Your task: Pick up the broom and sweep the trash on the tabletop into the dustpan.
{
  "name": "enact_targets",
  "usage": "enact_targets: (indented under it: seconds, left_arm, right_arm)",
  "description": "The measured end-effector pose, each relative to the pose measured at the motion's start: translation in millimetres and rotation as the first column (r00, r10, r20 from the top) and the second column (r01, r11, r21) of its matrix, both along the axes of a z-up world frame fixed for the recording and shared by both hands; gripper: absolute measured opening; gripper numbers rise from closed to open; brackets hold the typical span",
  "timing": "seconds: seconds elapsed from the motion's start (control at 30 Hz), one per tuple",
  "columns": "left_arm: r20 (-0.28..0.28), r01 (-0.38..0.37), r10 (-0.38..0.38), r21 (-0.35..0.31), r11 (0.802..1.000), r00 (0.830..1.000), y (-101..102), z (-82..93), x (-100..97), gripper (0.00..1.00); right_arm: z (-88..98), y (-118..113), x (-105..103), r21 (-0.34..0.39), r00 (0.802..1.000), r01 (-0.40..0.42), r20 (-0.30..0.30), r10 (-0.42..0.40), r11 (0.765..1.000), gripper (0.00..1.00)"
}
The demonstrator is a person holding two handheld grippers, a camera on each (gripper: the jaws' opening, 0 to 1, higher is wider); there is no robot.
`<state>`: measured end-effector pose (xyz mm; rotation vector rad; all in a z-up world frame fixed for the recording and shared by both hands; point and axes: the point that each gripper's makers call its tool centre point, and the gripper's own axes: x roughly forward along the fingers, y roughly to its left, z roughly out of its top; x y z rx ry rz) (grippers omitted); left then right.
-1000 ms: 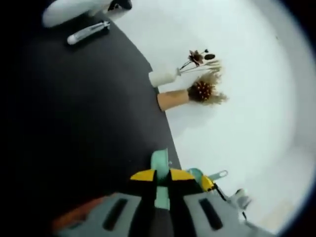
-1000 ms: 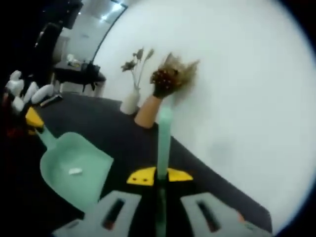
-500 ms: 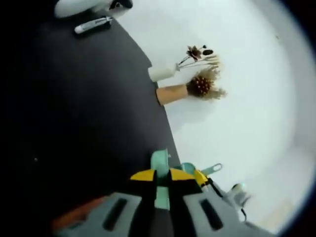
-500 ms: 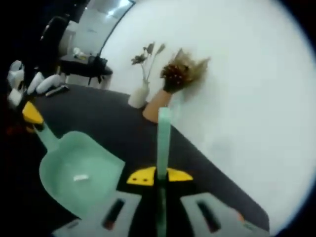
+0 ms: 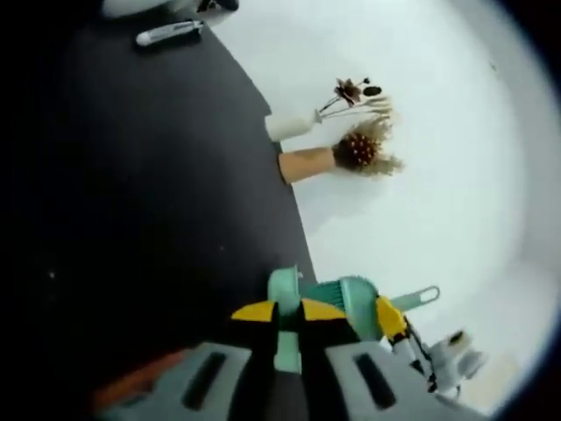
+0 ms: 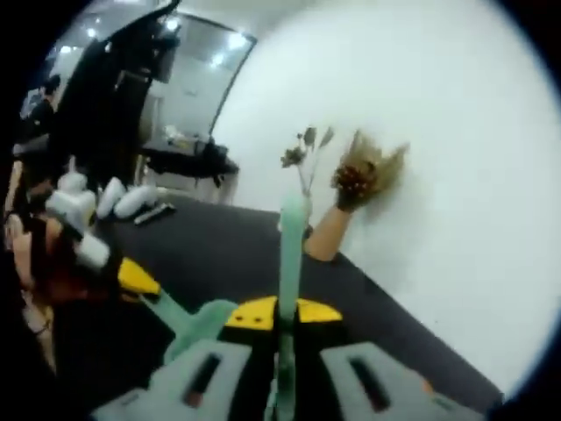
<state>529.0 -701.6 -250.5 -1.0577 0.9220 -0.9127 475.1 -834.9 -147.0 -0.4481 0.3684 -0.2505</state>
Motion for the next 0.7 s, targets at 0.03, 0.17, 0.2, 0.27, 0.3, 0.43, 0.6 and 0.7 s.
enact_targets:
  seconds: [0.03,0.17,0.2,0.27,0.3,0.43,0.6,0.7]
  left_arm:
    - [0.001,0.000,0.000,-0.001,1.000,1.000,0,0.3,0.7,0.09]
    - [-0.003,-0.006,0.006,-0.008,1.000,1.000,-2,0.2,4.2,0.09]
    - [-0.007,-0.013,0.013,-0.011,1.000,1.000,-1,-0.4,3.3,0.09]
    - [-0.012,-0.030,0.030,-0.019,0.999,0.999,-1,-0.6,6.1,0.09]
    - [-0.014,-0.037,0.036,-0.022,0.999,0.999,-1,-0.1,7.3,0.09]
    - [-0.014,-0.041,0.041,-0.029,0.999,0.999,-2,2.1,10.7,0.09]
    - [-0.018,-0.060,0.059,-0.049,0.997,0.998,2,3.6,14.9,0.09]
    - [-0.024,-0.069,0.067,-0.061,0.996,0.997,-1,5.1,21.0,0.09]
  right_arm:
    - [-3.7,-3,-1,-0.028,1.000,0.019,-0.020,-0.020,0.999,0.06]
    - [-24.3,-5,-4,-0.059,0.992,0.064,-0.103,-0.069,0.996,0.06]
    - [-29.7,1,-2,-0.047,0.993,0.049,-0.109,-0.054,0.998,0.06]
    - [-38.8,18,3,-0.024,0.993,0.010,-0.118,-0.013,1.000,0.06]
    - [-39.6,27,7,-0.025,0.994,-0.020,-0.106,0.017,0.999,0.06]
    - [-26.2,69,12,0.043,0.989,-0.139,-0.050,0.141,0.989,0.06]
    - [19.4,45,-3,-0.051,0.996,-0.071,0.049,0.073,0.996,0.06]
    - [35.9,13,-8,-0.087,0.997,0.010,0.083,-0.003,0.996,0.06]
